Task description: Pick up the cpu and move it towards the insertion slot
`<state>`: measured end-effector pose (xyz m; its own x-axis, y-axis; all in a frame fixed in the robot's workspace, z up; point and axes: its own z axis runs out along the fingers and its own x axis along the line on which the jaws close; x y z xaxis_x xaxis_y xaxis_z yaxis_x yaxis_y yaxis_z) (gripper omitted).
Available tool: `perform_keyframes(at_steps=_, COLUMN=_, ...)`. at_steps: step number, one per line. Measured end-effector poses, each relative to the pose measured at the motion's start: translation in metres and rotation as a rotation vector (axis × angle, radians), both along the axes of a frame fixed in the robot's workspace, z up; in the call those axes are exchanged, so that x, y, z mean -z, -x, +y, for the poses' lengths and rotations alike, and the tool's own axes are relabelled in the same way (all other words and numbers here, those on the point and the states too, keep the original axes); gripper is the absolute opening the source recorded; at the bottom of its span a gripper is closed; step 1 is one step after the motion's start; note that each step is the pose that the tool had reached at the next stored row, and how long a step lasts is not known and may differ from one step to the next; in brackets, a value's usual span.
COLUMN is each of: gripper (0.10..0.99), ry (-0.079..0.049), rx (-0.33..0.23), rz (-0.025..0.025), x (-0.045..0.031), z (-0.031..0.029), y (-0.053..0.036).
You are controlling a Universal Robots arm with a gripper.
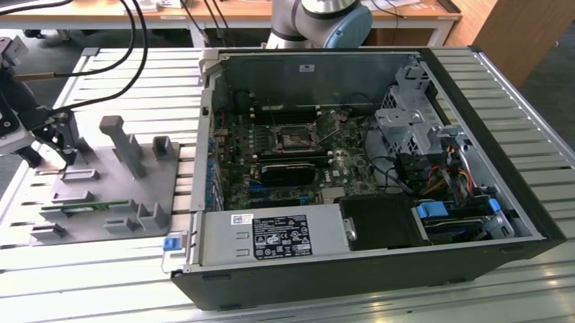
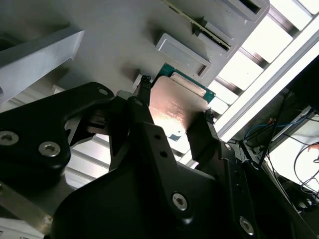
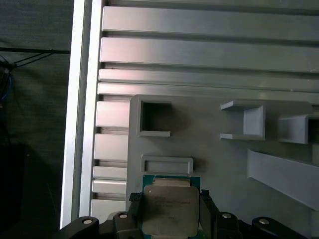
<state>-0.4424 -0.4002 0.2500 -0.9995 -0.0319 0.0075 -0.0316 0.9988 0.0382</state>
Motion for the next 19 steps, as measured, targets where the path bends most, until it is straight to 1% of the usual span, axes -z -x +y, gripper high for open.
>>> perform_keyframes(at_steps=19, gripper=0.545, ry=0.0, rx=0.0, rz=0.0001, x=-0.0043, z=0.0, y=0.0)
